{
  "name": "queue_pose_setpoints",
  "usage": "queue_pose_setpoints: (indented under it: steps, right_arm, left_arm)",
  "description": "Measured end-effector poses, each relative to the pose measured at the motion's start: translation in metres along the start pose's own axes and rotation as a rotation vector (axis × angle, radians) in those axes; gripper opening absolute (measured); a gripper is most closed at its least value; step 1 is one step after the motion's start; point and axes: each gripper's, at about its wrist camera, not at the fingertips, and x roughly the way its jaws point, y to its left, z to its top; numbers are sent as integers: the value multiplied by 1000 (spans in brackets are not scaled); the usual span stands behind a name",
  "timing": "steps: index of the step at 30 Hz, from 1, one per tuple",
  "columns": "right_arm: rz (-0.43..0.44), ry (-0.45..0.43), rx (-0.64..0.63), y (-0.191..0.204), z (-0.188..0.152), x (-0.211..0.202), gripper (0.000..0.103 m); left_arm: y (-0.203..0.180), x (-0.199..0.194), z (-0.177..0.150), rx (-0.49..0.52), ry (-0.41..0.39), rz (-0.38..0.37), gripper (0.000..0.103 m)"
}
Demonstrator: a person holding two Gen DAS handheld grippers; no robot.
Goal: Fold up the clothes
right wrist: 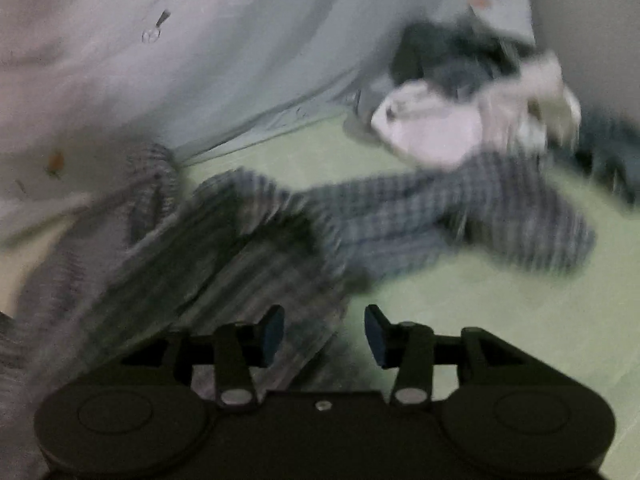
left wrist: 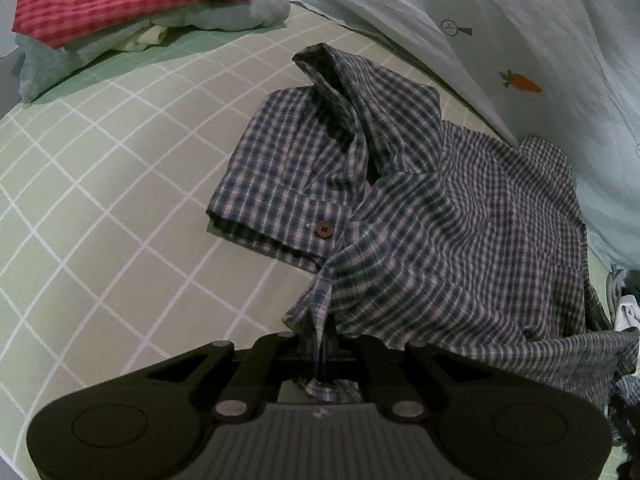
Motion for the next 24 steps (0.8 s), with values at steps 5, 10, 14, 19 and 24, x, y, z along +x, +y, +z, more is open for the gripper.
queue_pose_setpoints:
  steps: [5, 10, 14, 19, 24]
  right_arm:
    - [-59, -63, -260, 23, 17, 21, 44]
    - [-64, -146, -395, 41, 22, 23, 2]
    - [-54, -249, -252, 25, 26, -17, 1]
    - [-86, -305, -135, -15, 18, -79, 1]
    - [-83, -319, -126, -48, 0, -141, 1]
  left_arm:
    - [-2, -3, -1, 8, -3, 7, 3]
    - [-1, -3, 4, -15, -14, 9, 3]
    - [-2, -16, 5, -5, -66, 9, 2]
    - [5, -48, 1, -33, -133, -11, 2]
    - [-4, -98, -8, 11, -200, -51, 2]
